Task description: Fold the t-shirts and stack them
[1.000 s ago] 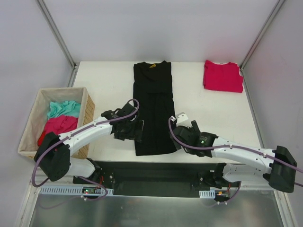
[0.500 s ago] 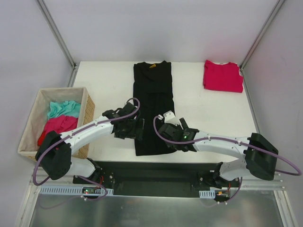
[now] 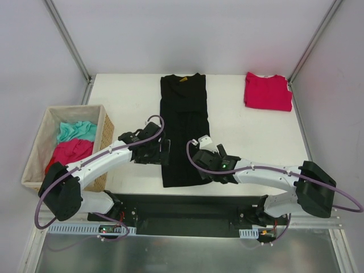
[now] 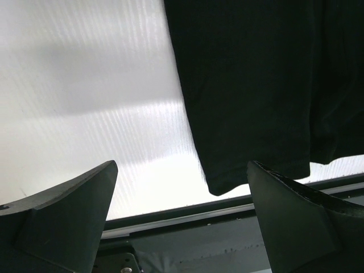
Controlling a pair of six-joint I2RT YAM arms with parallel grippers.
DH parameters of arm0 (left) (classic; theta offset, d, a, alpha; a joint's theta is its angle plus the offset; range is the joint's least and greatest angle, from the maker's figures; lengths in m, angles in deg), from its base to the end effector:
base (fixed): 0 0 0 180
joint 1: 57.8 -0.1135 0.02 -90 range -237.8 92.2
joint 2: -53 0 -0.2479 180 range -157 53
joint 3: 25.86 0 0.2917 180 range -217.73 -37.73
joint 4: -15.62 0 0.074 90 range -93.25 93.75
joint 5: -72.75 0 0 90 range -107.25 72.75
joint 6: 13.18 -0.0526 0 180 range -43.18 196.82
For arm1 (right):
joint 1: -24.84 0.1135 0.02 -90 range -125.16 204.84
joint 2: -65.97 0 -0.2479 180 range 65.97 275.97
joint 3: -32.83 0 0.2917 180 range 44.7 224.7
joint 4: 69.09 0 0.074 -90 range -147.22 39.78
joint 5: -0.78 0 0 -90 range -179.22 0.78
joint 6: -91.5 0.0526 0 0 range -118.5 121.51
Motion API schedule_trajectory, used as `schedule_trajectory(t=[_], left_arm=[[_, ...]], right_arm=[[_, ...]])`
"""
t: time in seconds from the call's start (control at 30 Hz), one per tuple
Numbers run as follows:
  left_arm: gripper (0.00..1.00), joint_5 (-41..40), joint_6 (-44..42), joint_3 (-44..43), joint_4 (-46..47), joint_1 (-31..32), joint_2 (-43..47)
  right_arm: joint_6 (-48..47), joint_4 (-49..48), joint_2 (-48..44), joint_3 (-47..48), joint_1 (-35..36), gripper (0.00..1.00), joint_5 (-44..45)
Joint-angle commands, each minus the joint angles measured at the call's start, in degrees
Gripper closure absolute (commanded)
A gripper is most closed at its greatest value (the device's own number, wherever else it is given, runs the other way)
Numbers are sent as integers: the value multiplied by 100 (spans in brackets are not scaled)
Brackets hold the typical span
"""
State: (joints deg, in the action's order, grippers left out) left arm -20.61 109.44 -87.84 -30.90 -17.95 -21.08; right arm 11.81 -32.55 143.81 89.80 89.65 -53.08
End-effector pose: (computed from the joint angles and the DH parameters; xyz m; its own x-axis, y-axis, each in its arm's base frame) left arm 0.2347 -0.1919 0.1827 -0.8842 0.0371 -0.4655 0.1657 0.9569 -0.2386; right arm 0.1571 0.2611 0.1538 -0.4594 -0.6371 -0.6189 -0.5218 0.7574 -0.3925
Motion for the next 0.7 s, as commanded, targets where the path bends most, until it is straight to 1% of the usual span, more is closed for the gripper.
schedule_trajectory(t=[0.0,0.27,0.4,0.67], left_arm=[[1,-139,-28,-87,-138,-145,263],[1,-104,-81,-61,-182,-338,368],[1,-69,-89,-104,-182,-338,316],[1,1,-37,-157,-173,-338,166]], right_arm=[[323,91,-243,-238,31,16,-54],[525,126,-471,-651,48,16,-107],[692,205,-559,-757,119,16,-168],[1262,91,-262,-1065,487,16,-274]])
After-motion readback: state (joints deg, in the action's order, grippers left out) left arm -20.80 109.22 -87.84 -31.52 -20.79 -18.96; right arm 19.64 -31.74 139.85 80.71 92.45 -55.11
